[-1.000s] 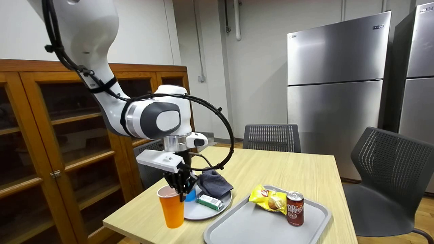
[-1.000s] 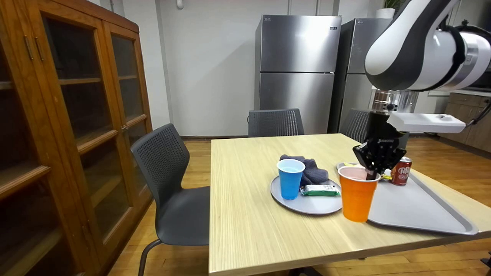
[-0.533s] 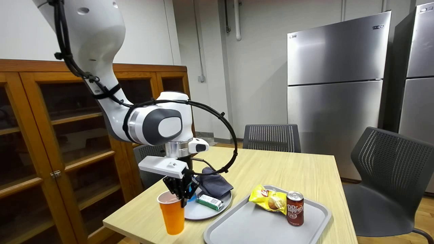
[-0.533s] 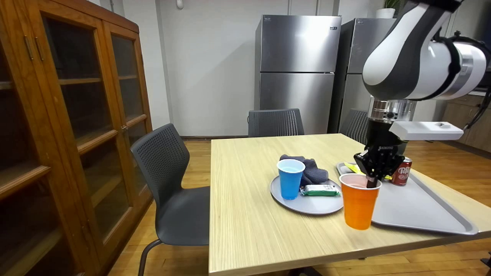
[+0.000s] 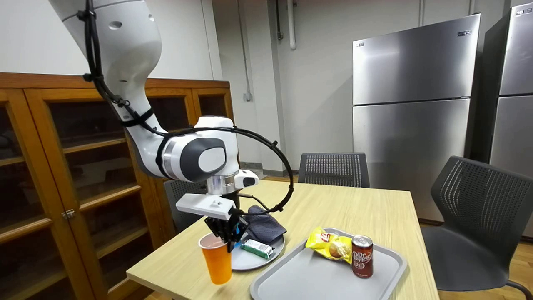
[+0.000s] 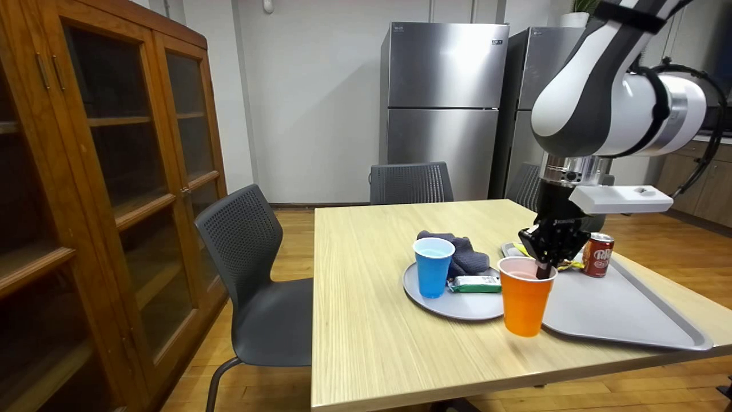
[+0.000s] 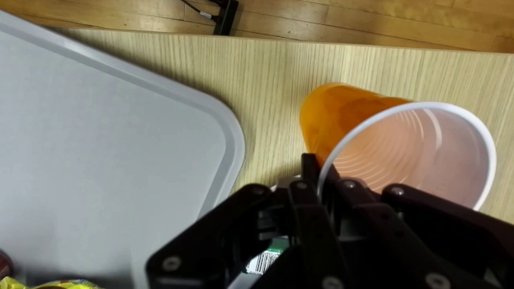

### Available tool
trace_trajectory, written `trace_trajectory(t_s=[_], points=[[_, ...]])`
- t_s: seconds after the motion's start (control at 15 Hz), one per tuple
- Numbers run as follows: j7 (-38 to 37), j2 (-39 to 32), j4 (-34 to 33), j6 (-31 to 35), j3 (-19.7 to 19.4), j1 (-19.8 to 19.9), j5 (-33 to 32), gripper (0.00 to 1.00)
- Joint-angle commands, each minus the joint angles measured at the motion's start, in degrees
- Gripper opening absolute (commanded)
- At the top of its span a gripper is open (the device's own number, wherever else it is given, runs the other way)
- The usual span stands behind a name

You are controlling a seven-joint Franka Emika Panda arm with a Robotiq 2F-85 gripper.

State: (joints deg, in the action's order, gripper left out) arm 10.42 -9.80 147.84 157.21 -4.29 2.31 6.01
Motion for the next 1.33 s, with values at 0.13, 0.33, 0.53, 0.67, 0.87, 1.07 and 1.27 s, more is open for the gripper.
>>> trace_trajectory(t_s=[0.13, 0.33, 0.53, 0.67, 0.87, 1.07, 1.27], points=[[1.16, -3.67, -2.91, 1.26, 1.88, 1.81, 0.61, 0.01], [1.07, -5.37, -3.97, 1.62, 2.19, 2.08, 0.46, 0.01], [0.57, -6.84, -4.65, 2.21, 2.37, 2.13, -0.23, 0.01], [0.45, -7.63, -4.97, 2.56, 2.49, 2.23, -0.32, 0.01], [0.25, -8.63, -5.27, 2.94, 2.49, 2.31, -0.58, 0.01], [-0.39, -8.71, -5.10, 2.73, 1.82, 1.76, -1.95, 0.30], [-0.22, -7.53, -4.59, 1.74, 1.88, 1.91, -2.34, 0.46]])
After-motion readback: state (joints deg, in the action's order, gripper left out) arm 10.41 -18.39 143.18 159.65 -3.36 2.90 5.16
